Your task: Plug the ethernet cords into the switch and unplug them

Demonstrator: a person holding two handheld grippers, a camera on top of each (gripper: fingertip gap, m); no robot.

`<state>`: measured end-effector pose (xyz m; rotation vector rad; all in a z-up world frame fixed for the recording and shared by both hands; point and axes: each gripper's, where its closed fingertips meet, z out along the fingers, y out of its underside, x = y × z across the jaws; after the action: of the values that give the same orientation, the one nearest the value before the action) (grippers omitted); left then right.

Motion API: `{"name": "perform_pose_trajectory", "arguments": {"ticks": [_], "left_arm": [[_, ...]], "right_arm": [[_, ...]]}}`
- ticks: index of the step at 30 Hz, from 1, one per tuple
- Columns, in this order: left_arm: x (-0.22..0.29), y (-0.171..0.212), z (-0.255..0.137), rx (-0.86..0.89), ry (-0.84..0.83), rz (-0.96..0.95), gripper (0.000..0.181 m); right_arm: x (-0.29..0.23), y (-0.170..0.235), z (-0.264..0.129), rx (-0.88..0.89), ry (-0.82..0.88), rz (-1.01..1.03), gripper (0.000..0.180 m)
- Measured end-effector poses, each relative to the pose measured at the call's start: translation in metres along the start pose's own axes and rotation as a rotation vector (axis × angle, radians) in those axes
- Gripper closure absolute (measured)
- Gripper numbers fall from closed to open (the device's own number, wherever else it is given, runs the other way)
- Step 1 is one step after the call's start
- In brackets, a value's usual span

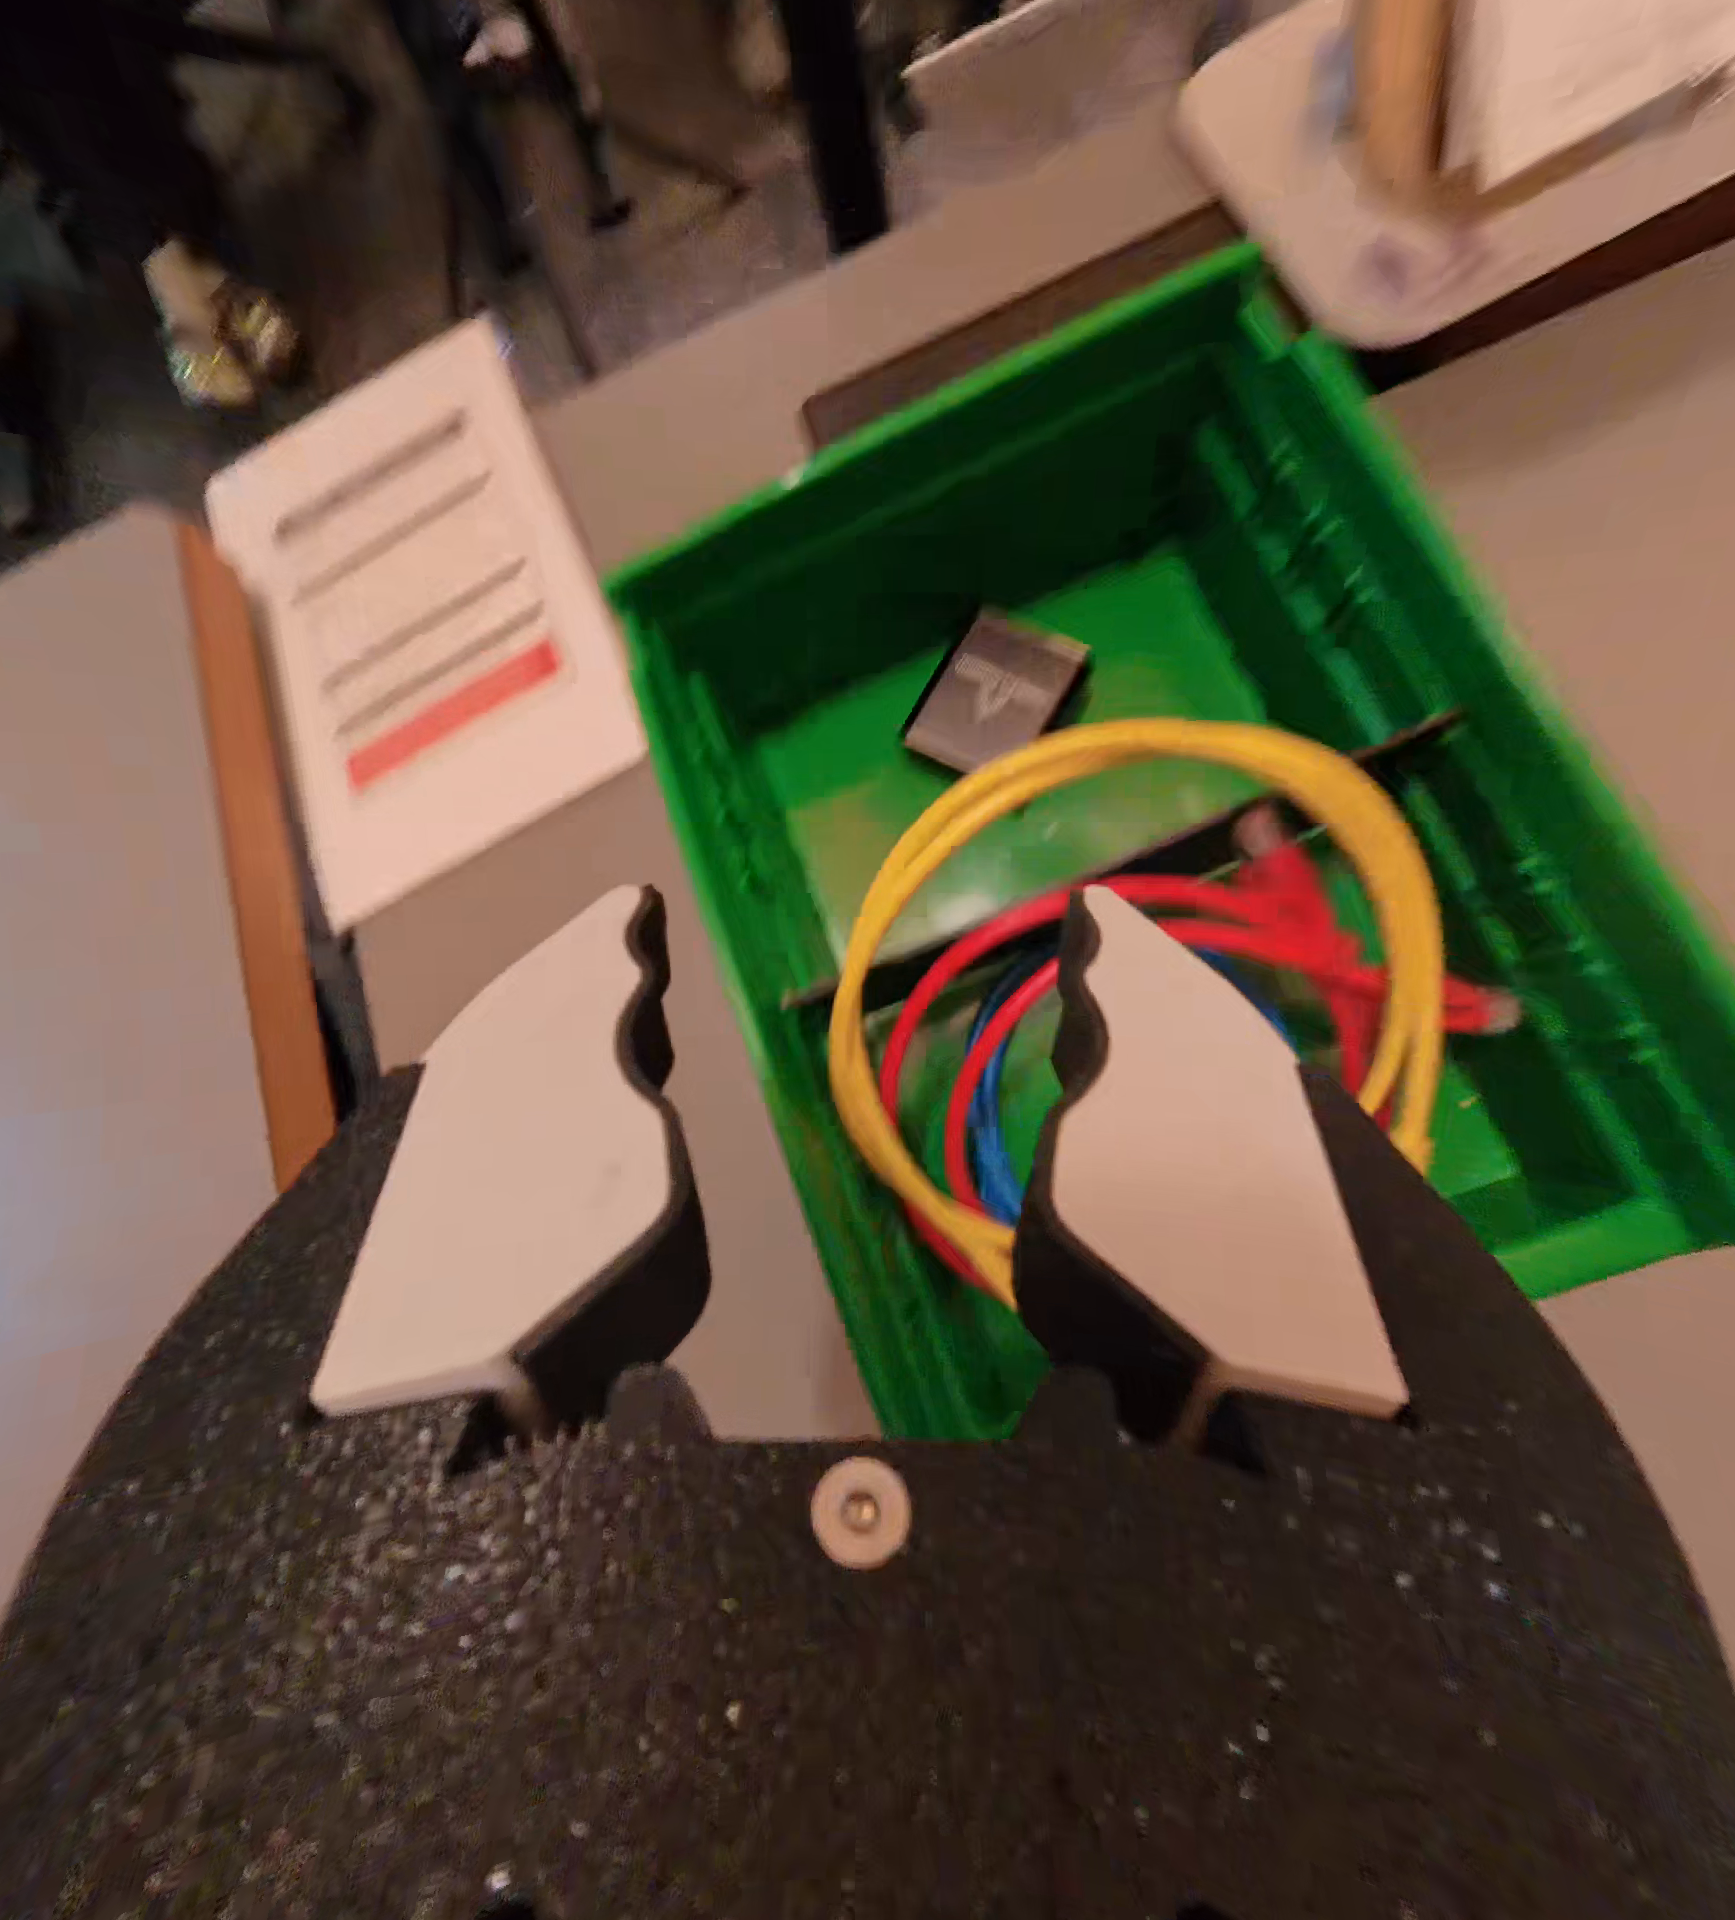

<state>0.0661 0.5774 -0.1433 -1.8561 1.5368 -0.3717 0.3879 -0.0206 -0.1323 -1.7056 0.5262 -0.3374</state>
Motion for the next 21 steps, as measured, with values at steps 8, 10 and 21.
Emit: {"name": "perform_pose_trajectory", "arguments": {"ticks": [8,10,21], "left_arm": [[0.035,-0.039,0.089,-0.332,0.208,0.31,0.109],[0.042,-0.026,0.115,-0.446,0.256,0.349,0.111],[0.056,0.008,0.181,-0.722,0.355,0.363,0.125]], "right_arm": [[-0.137,0.01,0.028,-0.019,-0.331,-0.108,0.072],[-0.143,0.013,0.03,-0.017,-0.332,-0.123,0.071],[-0.136,0.041,0.029,-0.086,-0.402,-0.053,0.07]]}}
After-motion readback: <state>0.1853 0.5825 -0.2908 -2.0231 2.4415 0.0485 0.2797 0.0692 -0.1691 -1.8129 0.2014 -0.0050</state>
